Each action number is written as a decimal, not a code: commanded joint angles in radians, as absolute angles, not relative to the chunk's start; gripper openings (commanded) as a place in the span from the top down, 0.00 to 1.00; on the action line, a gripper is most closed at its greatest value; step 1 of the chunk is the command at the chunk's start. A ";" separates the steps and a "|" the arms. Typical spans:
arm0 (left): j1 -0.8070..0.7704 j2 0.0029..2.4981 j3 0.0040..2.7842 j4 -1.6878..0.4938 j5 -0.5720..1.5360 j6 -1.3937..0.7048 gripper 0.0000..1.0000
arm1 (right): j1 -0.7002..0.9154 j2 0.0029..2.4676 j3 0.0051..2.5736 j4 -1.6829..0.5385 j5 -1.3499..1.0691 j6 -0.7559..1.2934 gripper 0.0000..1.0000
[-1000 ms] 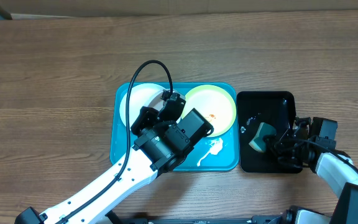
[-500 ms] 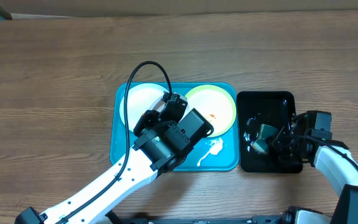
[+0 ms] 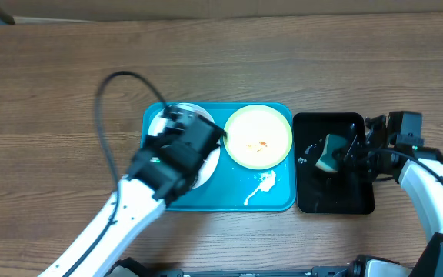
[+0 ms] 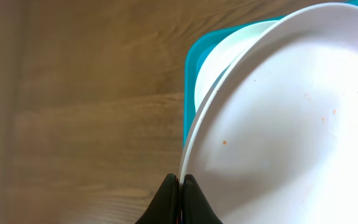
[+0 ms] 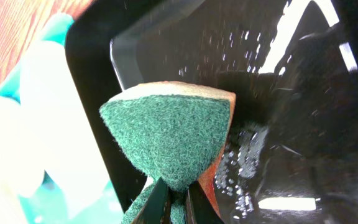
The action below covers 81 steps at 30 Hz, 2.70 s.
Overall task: Clean dirty plates on tray and stack at the side
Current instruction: 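Carry the plate left off the tray and set it on the table, then move left gripper back to grip the rim of the white sauce plate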
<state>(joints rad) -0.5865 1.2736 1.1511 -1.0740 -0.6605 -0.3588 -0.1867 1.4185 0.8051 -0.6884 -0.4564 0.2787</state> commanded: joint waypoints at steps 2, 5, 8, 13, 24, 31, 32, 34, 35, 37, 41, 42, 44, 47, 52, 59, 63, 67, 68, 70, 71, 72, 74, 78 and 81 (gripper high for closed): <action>-0.448 1.201 1.182 -1.077 -0.437 -0.420 0.96 | -0.140 1.418 0.833 -0.723 -0.310 0.253 0.96; -0.340 1.182 1.182 -1.078 -0.356 -0.420 0.96 | -0.089 1.418 0.833 -0.736 -0.204 0.254 0.96; -0.237 1.184 1.182 -1.085 -0.299 -0.420 0.96 | -0.039 1.418 0.833 -0.743 -0.128 0.261 0.96; -0.057 1.201 1.182 -1.071 -0.241 -0.419 0.96 | 0.025 1.418 0.833 -0.735 -0.105 0.261 0.96; 0.315 1.338 1.182 -0.990 -0.123 -0.419 0.96 | 0.045 1.418 0.831 -0.742 -0.105 0.260 0.96; 0.458 1.485 1.182 -0.893 -0.059 -0.419 0.96 | 0.045 1.418 0.831 -0.748 -0.105 0.258 0.96; 0.474 1.509 1.182 -0.882 -0.054 -0.419 0.96 | 0.045 1.418 0.831 -0.748 -0.105 0.258 0.96; 0.498 1.548 1.182 -0.873 -0.052 -0.419 0.96 | 0.045 1.418 0.831 -0.751 -0.105 0.258 0.96; 0.512 1.570 1.182 -0.869 -0.055 -0.419 0.96 | 0.045 1.418 0.831 -0.753 -0.105 0.257 0.96; 0.533 1.607 1.182 -0.856 -0.055 -0.419 0.96 | 0.045 1.418 0.831 -0.754 -0.105 0.258 0.96; 0.570 1.671 1.181 -0.842 -0.060 -0.416 0.96 | 0.045 1.418 0.831 -0.756 -0.105 0.258 0.96; 0.577 1.681 1.182 -0.848 -0.072 -0.416 0.96 | 0.045 1.418 0.831 -0.756 -0.105 0.258 0.96; 0.590 1.700 1.181 -0.863 -0.122 -0.416 0.96 | 0.045 1.418 0.831 -0.756 -0.105 0.257 0.96; 0.607 1.717 1.181 -0.878 -0.196 -0.419 0.96 | 0.045 1.418 0.831 -0.756 -0.105 0.258 0.96; 0.641 1.721 1.181 -0.874 -0.191 -0.427 0.96 | 0.045 1.418 0.831 -0.757 -0.105 0.258 0.96; 0.647 1.721 1.181 -0.878 -0.181 -0.427 0.35 | 0.045 1.418 0.831 -0.755 -0.105 0.258 0.95; 0.647 1.720 1.181 -0.879 -0.091 -0.414 0.34 | 0.045 1.418 0.831 -0.755 -0.105 0.258 0.87; 0.638 1.716 1.187 -0.871 0.088 -0.344 0.43 | 0.045 1.418 0.831 -0.755 -0.105 0.258 0.87; 0.627 1.716 1.189 -0.863 0.157 -0.311 0.45 | 0.045 1.418 0.831 -0.755 -0.105 0.258 0.88; 0.601 1.712 1.192 -0.849 0.274 -0.260 0.47 | 0.045 1.418 0.831 -0.755 -0.105 0.258 0.87; 0.584 1.710 1.192 -0.841 0.319 -0.237 0.47 | 0.045 1.418 0.831 -0.755 -0.105 0.258 0.87; 0.559 1.707 1.192 -0.832 0.364 -0.208 0.47 | 0.045 1.418 0.831 -0.755 -0.105 0.258 0.87; 0.496 1.705 1.192 -0.819 0.432 -0.147 0.45 | 0.045 1.418 0.831 -0.755 -0.105 0.258 0.87; 0.351 1.706 1.192 -0.810 0.430 -0.068 0.42 | 0.045 1.418 0.831 -0.754 -0.105 0.258 0.87; 0.248 1.707 1.192 -0.800 0.328 -0.044 0.37 | 0.045 1.418 0.831 -0.754 -0.105 0.258 0.88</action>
